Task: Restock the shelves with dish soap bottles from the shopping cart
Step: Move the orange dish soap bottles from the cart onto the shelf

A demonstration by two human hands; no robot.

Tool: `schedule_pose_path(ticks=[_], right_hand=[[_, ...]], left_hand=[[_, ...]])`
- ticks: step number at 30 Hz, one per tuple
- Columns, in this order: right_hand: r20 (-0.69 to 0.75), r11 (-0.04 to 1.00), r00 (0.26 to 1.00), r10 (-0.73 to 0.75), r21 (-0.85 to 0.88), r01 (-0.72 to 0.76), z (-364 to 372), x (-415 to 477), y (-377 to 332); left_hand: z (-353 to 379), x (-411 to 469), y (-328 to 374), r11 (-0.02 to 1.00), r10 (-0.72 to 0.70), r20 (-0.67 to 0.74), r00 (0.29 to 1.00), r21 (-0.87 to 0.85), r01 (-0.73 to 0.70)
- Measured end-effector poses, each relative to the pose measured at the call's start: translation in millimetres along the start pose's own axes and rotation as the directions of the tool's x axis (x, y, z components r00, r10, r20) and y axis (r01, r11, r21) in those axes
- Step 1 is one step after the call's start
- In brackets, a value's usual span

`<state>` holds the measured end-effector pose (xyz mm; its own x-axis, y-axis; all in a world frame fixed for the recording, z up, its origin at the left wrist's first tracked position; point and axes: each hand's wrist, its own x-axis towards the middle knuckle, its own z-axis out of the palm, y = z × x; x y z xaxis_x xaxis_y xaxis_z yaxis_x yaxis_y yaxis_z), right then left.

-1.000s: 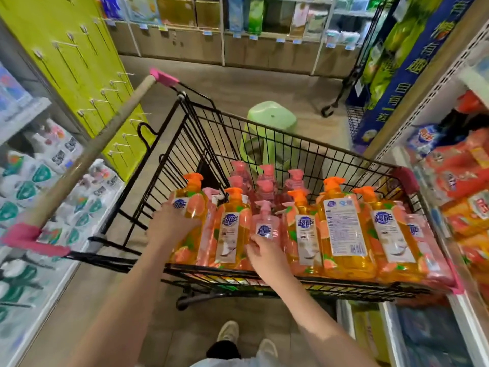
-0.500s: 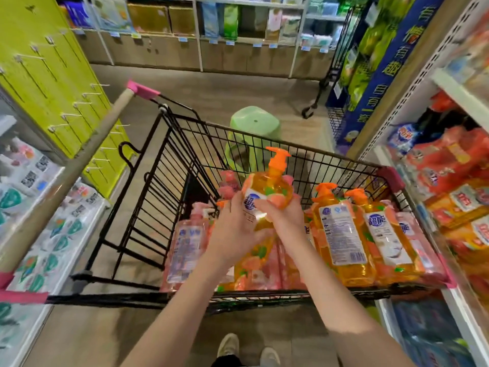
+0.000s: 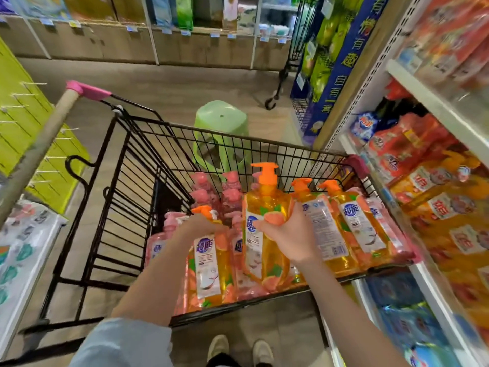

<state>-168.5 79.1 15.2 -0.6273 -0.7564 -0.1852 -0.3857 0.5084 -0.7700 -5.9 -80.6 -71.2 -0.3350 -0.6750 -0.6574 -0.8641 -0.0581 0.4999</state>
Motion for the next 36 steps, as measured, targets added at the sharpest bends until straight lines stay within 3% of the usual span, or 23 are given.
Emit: schedule_pose_path(ticks=[7,10,16,26,30,36], right_hand=[[-0.017,0.997,0.998,0.065,0.045,-0.064,4,-5,7],[-0.043,0.996,0.997,0.063,0.067,-0.06,6,-8,8],[-0.027,0.994,0.998,0.052,0.095,-0.049,13,-14,6],[-0.028,0.993,0.997,0.068,0.094,-0.065,22,-25,11],[-0.059,0.989,0.996,0.074,0.134,-0.065,21,-30,14],[-0.157,0.968,0.987,0.046,0.249,-0.005,5,-49,2]], left_hand=[[-5,-40,5,0.981,0.058,-0.15,0.987,-0.177,-0.084],[-10,-55,3,0.947,0.139,-0.2,0.97,-0.261,-0.189],[-21,-77,0,0.901,0.259,-0.047,0.965,-0.349,-0.259],[-20,-100,-13,0.921,0.199,0.049,0.979,-0.349,-0.17],[-12,-118,-9,0.935,0.203,-0.115,0.972,-0.271,-0.227],[-5,-138,-2,0.892,0.272,-0.411,0.87,-0.232,-0.388]])
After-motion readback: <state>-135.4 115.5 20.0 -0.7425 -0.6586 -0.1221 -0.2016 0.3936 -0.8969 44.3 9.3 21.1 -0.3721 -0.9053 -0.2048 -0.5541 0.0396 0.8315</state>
